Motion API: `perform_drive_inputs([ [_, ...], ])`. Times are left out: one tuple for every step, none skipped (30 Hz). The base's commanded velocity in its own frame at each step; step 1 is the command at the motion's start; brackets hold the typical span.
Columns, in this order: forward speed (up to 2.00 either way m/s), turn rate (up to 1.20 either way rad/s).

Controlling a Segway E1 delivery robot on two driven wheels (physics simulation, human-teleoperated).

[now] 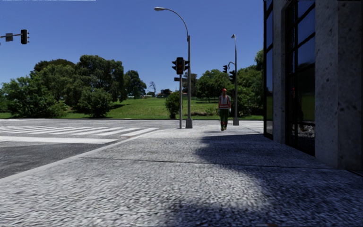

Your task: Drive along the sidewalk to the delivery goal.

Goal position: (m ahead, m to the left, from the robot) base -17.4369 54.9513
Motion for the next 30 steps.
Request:
perform_drive_inputs([
  [2.0,0.0],
  [2.0,0.0],
  [2.0,0.0],
  [2.0,0.0],
  [2.0,0.0],
  [2.0,0.0],
  [2.0,0.0],
  [2.0,0.0],
  [2.0,0.0],
  [2.0,0.0],
  [2.0,0.0],
  [2.0,0.0],
  [2.0,0.0],
  [2.0,0.0],
  [2.0,0.0],
  [2.0,0.0],
  [2.0,0.0],
  [2.0,0.0],
  [2.0,0.0],
  [2.0,0.0],
  [2.0,0.0],
  [2.0,0.0],
  [2.0,0.0],
  [2.0,0.0],
  [2.0,0.0],
  [2.0,0.0],
  [2.0,0.0],
  [2.0,0.0],
  [2.0,0.0],
  [2.0,0.0],
])
